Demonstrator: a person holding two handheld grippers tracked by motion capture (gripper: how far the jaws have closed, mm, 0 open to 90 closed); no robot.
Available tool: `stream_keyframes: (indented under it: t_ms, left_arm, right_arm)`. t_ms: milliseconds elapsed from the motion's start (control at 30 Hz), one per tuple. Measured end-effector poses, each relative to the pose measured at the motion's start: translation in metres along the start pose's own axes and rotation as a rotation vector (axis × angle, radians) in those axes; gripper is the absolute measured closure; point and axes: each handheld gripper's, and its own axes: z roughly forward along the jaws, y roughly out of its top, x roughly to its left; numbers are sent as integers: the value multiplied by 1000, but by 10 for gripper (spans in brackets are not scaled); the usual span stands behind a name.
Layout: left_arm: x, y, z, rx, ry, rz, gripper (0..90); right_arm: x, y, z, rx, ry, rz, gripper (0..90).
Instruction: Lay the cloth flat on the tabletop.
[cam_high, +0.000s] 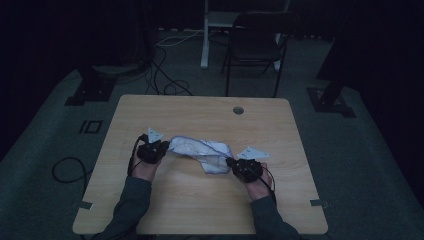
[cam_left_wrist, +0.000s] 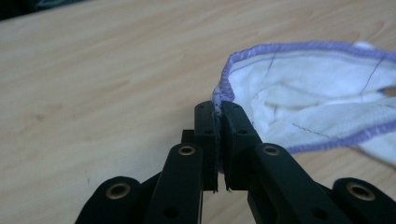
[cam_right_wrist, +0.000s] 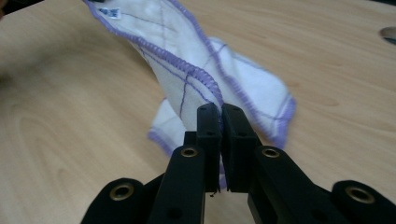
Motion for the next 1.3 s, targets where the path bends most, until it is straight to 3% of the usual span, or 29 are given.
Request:
stream_keyframes:
  t_ms: [333,433,633,733,900,1100,1300]
  left_arm:
    - [6,-27,-6,37,-9,-28,859]
    - [10,-32,-7,48,-4,-33,859]
    - [19,-38,-3,70,13,-55,858]
    - [23,-41,-1,86,26,-68,852]
    - [23,-42,-3,89,43,-80,781]
    - [-3,-38,-10,61,10,1,752]
    - [-21,-33,-16,29,-13,24,738]
  right_arm:
    - [23,-20,-1,30,66,1,873]
    - [34,-28,-2,42,117,4,871]
    - [45,-30,-2,39,147,-7,845]
    - [42,-28,-4,16,147,0,796]
    - [31,-26,-4,6,92,18,778]
    - [18,-23,10,27,0,-11,744]
    - [15,-18,23,41,-26,-72,738]
